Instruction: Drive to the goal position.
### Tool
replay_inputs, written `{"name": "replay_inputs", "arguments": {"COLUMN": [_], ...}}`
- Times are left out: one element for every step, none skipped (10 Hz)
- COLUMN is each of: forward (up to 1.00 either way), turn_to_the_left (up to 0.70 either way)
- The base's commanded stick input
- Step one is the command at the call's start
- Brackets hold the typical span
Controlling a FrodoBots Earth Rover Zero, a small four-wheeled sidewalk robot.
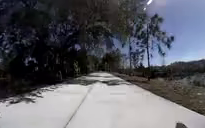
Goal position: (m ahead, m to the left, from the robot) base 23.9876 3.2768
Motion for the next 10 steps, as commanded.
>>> {"name": "replay_inputs", "arguments": {"forward": [1.00,1.00,1.00,1.00,1.00,1.00,1.00,1.00,1.00,1.00], "turn_to_the_left": [0.00,0.00,0.00,0.00,0.00,0.00,0.00,0.00,0.00,0.00]}}
